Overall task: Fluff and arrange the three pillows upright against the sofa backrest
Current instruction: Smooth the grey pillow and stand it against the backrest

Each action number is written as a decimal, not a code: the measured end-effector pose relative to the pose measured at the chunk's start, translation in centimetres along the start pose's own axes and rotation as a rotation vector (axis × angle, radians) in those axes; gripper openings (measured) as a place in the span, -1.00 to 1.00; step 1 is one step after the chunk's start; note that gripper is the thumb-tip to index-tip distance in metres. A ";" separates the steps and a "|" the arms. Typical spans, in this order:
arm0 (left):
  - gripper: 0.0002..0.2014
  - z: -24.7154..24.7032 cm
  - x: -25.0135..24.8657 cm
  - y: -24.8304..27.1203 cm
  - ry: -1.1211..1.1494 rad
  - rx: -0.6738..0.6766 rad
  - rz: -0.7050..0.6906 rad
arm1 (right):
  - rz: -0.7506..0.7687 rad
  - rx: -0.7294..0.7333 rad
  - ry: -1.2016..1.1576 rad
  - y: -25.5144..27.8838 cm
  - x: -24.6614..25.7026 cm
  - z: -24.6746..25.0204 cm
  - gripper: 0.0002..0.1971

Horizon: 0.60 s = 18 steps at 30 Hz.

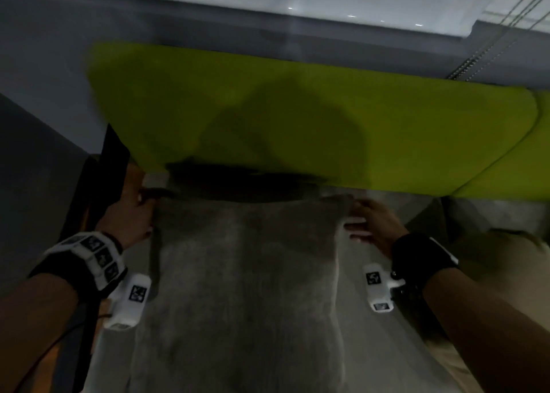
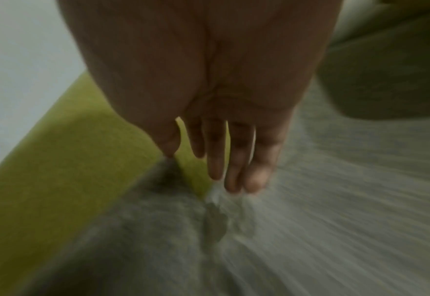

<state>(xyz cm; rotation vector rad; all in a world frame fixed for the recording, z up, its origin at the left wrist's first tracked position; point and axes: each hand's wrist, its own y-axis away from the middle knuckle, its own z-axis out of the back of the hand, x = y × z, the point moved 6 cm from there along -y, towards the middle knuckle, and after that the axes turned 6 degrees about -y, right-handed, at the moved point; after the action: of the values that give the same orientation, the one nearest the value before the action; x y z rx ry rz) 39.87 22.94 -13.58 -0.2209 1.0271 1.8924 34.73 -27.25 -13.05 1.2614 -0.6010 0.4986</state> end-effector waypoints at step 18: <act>-0.86 -0.6 4.3 6.6 0.424 -0.168 0.281 | 0.019 -0.060 0.057 0.8 -6.1 -0.3 -0.88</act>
<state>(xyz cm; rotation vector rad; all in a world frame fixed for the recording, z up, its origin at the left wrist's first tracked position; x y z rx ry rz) 32.08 23.90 -12.49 -0.6249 1.2274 2.2480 29.67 -26.90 -16.59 1.1815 -0.5766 0.5271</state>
